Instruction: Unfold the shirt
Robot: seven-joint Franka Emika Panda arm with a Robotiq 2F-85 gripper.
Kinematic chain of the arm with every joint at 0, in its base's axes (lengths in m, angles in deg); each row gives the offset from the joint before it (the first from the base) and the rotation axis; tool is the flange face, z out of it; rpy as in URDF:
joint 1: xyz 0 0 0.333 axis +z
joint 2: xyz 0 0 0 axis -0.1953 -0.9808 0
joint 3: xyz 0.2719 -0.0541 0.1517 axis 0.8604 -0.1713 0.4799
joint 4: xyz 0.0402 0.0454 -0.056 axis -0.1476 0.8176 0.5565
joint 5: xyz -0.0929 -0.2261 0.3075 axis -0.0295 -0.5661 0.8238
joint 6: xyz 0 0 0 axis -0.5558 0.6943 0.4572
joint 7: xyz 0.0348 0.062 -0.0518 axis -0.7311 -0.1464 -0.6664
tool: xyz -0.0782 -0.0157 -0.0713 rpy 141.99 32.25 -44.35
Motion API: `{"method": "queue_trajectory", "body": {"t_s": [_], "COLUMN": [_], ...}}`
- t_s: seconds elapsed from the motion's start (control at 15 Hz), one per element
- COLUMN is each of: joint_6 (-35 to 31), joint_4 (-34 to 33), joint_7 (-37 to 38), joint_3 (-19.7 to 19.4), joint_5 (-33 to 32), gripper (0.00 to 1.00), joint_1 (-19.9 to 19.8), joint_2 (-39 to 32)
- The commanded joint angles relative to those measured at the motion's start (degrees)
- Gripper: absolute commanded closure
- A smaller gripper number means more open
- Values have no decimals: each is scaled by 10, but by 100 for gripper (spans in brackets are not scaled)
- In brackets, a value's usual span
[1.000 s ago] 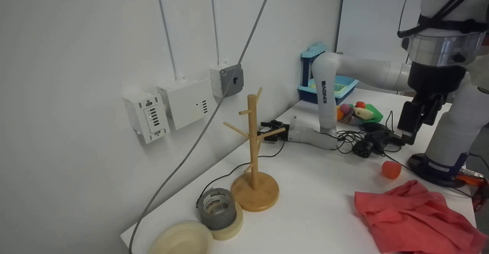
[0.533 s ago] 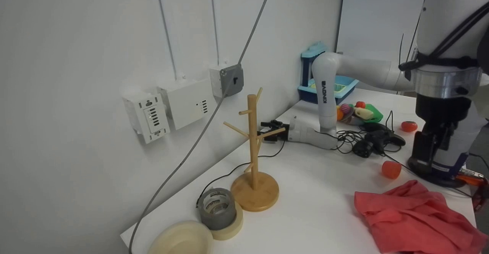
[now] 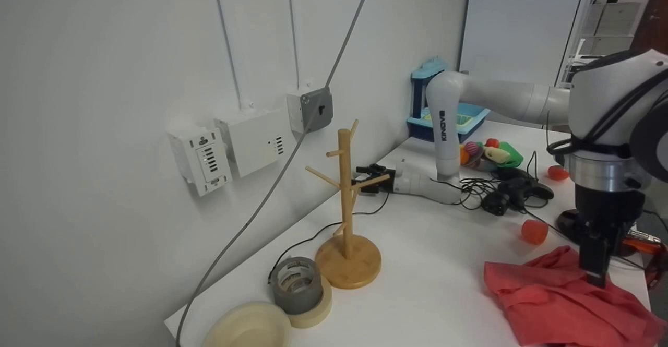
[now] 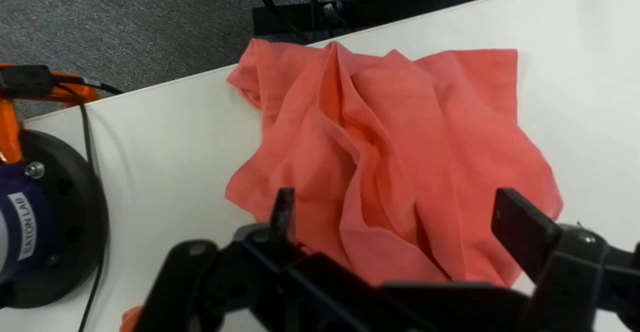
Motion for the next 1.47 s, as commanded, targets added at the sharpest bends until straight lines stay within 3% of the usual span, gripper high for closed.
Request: {"method": "queue_trajectory", "body": {"t_s": [0.0,0.27,0.93,1.4], "joint_6": [-39,-57,-60,-58], "joint_4": [-18,-38,-144,-213], "joint_7": [-58,-81,-53,-48], "joint_3": [2,5,14,37], "joint_5": [45,75,70,66], "gripper": [0,0,0,0], "joint_1": [-19,-32,-24,4], "joint_2": [-55,-114,-255,-286]}}
